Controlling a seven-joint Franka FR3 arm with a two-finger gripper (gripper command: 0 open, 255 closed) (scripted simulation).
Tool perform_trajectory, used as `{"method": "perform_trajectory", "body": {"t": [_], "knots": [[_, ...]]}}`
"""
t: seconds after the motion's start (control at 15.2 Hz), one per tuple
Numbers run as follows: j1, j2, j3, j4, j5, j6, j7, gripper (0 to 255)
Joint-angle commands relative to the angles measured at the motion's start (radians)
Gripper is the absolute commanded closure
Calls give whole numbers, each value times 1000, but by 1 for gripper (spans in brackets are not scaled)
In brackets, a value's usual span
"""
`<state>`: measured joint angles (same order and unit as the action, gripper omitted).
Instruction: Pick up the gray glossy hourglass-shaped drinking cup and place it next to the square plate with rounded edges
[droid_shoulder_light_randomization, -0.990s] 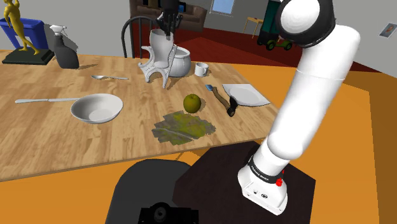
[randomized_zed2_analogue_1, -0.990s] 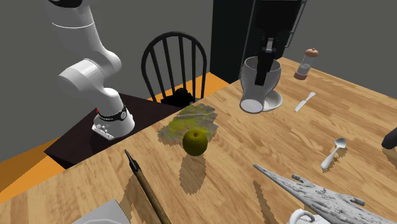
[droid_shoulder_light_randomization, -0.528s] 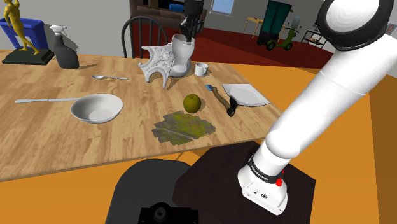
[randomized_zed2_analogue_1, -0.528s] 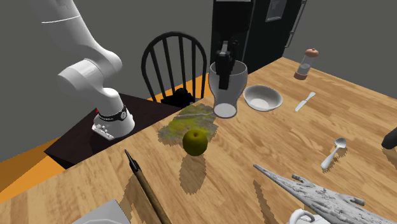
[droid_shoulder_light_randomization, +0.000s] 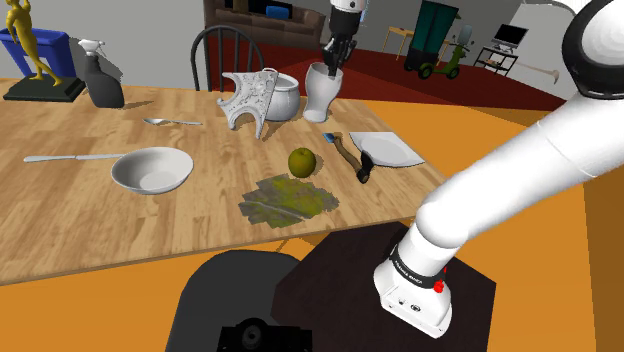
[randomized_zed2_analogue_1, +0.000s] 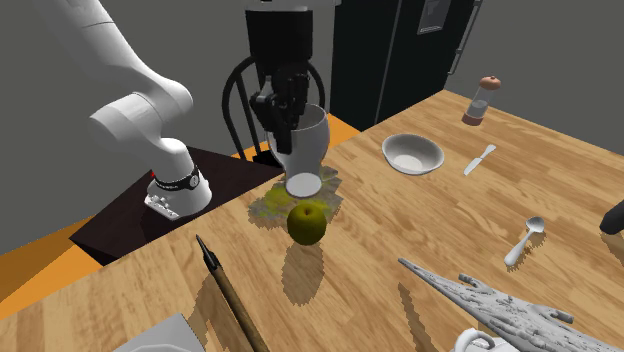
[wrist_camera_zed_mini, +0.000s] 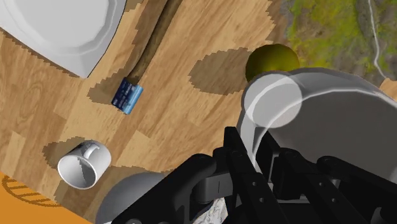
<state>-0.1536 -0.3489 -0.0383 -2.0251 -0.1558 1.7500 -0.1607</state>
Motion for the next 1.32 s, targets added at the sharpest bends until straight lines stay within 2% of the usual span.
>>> {"method": "perform_trajectory", "body": {"t": [0.0,0.59,1.25], "knots": [[-12,-64,-22,-53,-8,-6,-33,255],[-79,-299,-137,-229,-75,-39,-190,255],[-172,-494,-294,-316,-193,-101,-394,255]]}}
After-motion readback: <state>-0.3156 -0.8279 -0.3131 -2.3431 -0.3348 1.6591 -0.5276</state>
